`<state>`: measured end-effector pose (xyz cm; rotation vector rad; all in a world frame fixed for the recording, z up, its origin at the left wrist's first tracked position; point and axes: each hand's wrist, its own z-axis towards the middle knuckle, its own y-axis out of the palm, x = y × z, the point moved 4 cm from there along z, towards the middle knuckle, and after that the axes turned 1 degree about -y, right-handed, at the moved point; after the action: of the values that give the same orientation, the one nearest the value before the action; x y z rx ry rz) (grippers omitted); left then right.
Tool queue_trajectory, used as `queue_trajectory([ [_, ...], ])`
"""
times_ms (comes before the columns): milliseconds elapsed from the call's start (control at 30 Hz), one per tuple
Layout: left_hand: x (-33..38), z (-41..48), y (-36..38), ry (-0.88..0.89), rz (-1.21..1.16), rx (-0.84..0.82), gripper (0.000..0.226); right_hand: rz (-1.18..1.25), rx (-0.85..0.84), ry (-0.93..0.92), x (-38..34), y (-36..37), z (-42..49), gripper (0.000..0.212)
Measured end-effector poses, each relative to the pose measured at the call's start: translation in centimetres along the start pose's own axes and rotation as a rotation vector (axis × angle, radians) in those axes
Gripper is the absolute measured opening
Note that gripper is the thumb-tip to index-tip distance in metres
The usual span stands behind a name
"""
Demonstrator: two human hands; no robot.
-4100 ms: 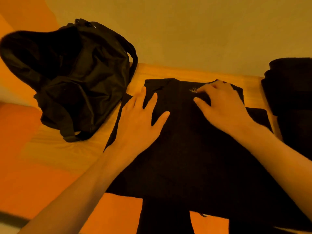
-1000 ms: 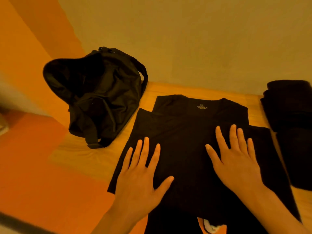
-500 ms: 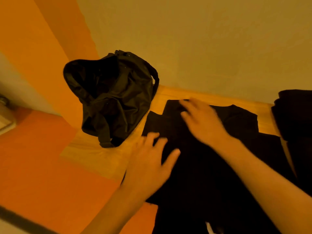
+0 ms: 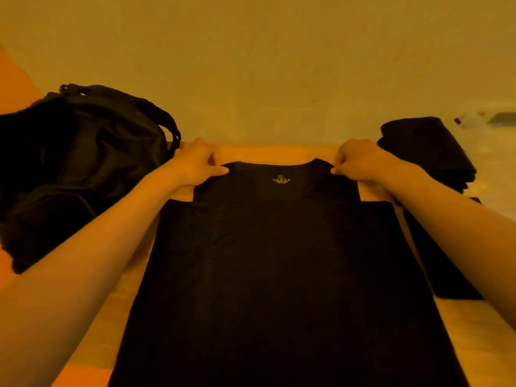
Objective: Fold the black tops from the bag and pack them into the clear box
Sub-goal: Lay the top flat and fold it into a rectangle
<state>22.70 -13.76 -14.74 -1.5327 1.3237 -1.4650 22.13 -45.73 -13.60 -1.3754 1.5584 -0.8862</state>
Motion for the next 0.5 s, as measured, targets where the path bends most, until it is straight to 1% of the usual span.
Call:
queue_trajectory([
  [100, -0.7, 0.0, -0.5, -0.007, -0.233, -0.046, 0.019, 0.08, -0.009, -0.011, 0.1, -0.4, -0.3, 0.026],
  [167, -1.1, -0.1, -0.9, -0.015, -0.38, -0.008, 0.02, 0.139, -0.008, 0.001, 0.1, -0.9, -0.4, 0.028],
  [233, -1.6, -0.1, -1.1, -0.03, -0.485, 0.01, 0.022, 0.191, -0.003, 0.023, 0.1, -1.4, -0.5, 0.022],
  [300, -2.0, 0.2, -1.2, -0.048, -0.521, -0.007, 0.016, 0.249, 0.011, 0.03, 0.3, -1.7, -0.5, 0.014],
  [400, -1.9, 0.6, -1.1, -0.061, -0.495, -0.021, 0.009, 0.292, -0.004, 0.025, 0.4, -1.7, -0.2, 0.02],
  [500, -1.6, 0.8, -1.1, -0.054, -0.505, -0.041, 0.007, 0.306, -0.034, 0.01, 0.0, -1.6, 0.0, 0.019],
])
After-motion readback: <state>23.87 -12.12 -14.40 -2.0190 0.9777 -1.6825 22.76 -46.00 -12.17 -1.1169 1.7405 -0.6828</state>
